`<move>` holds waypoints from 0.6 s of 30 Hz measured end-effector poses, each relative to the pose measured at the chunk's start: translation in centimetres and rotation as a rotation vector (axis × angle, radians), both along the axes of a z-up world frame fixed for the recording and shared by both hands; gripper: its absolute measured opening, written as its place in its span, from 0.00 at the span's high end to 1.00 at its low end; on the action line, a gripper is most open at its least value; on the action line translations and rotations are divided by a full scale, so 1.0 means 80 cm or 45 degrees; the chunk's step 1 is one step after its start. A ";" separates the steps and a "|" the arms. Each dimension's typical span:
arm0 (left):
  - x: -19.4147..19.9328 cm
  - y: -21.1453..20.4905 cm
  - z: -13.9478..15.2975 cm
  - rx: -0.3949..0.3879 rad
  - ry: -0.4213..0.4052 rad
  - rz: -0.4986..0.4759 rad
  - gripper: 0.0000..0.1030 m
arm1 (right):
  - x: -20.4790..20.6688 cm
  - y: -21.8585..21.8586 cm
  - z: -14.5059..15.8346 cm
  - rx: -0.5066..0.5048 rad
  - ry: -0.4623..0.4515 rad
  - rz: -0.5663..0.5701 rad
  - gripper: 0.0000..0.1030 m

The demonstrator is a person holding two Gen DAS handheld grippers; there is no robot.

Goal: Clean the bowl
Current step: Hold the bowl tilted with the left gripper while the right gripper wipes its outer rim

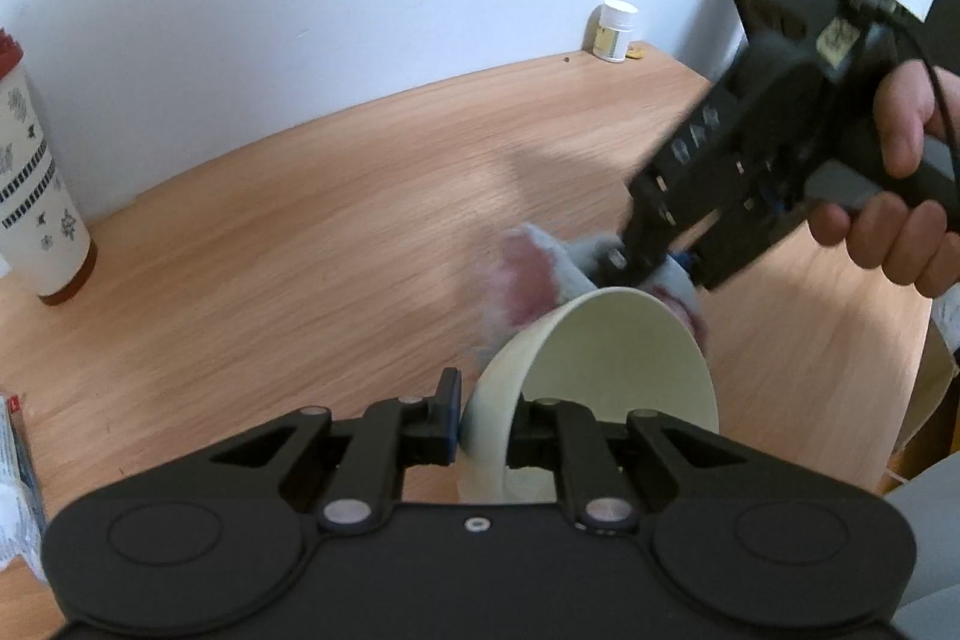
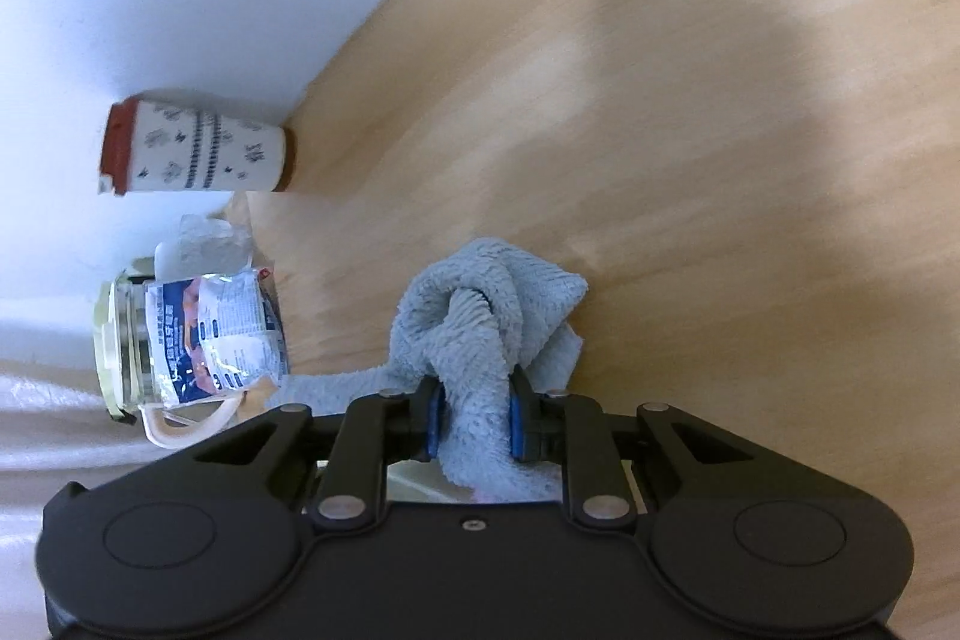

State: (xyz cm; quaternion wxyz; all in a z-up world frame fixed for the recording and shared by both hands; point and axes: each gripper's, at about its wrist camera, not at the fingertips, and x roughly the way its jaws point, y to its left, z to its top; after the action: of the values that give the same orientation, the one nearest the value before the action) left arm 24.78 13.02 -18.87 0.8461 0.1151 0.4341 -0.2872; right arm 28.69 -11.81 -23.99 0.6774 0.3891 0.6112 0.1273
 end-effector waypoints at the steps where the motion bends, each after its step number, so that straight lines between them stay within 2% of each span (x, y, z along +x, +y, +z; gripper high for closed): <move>1: 0.001 0.001 0.001 -0.002 0.006 0.010 0.89 | -0.006 -0.005 -0.007 0.003 0.029 -0.013 0.77; 4: 0.000 0.004 0.005 -0.018 0.015 0.030 0.89 | -0.024 -0.017 -0.025 0.025 0.103 -0.053 0.78; 7: 0.002 0.001 0.004 -0.021 0.017 0.038 0.89 | -0.028 -0.022 -0.026 0.060 0.136 -0.095 0.78; 9: 0.004 0.000 0.003 -0.024 0.017 0.052 0.89 | -0.021 -0.020 -0.020 0.057 0.122 -0.110 0.78; 11: 0.006 0.001 0.001 -0.032 0.019 0.062 0.89 | -0.005 -0.015 -0.006 0.079 0.062 -0.111 0.78; 14: 0.002 -0.002 0.002 -0.026 0.005 0.062 0.89 | 0.014 -0.001 0.010 0.111 -0.007 -0.065 0.78; 18: 0.001 -0.005 0.003 -0.030 0.002 0.053 0.88 | 0.026 0.026 0.021 0.057 -0.071 0.051 0.78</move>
State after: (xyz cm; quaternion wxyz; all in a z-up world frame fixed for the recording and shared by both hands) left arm 24.82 12.65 -18.64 0.8529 0.0956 0.4336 -0.2747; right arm 30.76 -9.75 -22.30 0.6826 0.3880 0.5968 0.1654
